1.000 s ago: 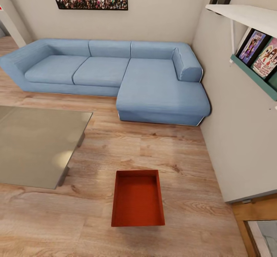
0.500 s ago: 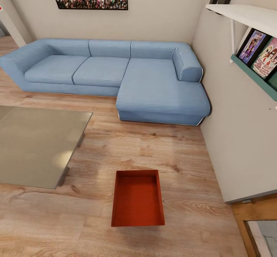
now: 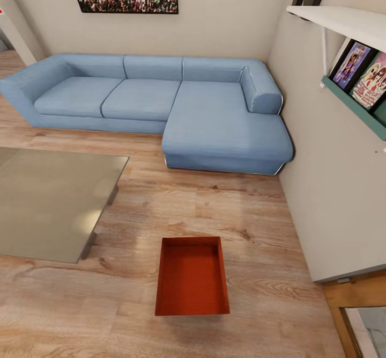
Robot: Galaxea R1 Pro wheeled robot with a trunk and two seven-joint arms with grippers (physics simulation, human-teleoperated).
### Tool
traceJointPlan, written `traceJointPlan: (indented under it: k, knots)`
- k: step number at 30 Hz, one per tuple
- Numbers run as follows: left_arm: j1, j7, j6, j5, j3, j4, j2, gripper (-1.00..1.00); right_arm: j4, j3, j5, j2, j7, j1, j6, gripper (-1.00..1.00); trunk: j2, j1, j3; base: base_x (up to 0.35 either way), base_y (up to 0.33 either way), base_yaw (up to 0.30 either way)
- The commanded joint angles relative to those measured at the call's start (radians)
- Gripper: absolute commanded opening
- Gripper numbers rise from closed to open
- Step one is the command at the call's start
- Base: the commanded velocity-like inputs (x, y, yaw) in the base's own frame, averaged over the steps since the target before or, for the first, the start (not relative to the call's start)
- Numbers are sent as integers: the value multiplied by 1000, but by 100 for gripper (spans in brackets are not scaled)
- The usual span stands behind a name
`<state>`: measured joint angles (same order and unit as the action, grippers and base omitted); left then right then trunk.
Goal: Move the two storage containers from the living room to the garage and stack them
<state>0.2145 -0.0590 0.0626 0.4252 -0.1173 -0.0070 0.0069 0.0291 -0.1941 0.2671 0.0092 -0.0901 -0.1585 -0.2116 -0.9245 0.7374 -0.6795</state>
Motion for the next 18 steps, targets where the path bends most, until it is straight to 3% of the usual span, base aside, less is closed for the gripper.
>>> traceJointPlan:
  k: [1,7,8,11,13,17,18]
  knots:
    - [0,-4,2,8,-9,-1,1,100,3,-8,11,0,-8,-1,-3,100,0,0,-1,0,0,0]
    - [0,-7,-2,12,-6,-33,23,100,3,-6,12,-1,-13,-1,0,100,0,0,-1,0,0,0]
    - [0,-10,-9,12,-6,-96,55,100,3,-11,13,-14,-10,-1,2,100,0,0,-1,0,0,0]
    - [2,-11,-27,12,-5,-184,102,100,0,-13,14,-39,-4,-1,1,100,0,0,-1,0,0,0]
    - [6,-11,-78,13,-4,-255,144,100,-28,-13,17,-70,-10,-1,-1,100,0,0,-1,0,0,0]
    - [11,-12,-159,13,0,-307,177,100,-120,-15,15,-110,-21,-1,3,100,0,0,-1,0,0,0]
    - [11,-13,-191,13,0,-316,184,100,-177,-17,13,-130,-37,1,16,100,0,0,-1,0,0,0]
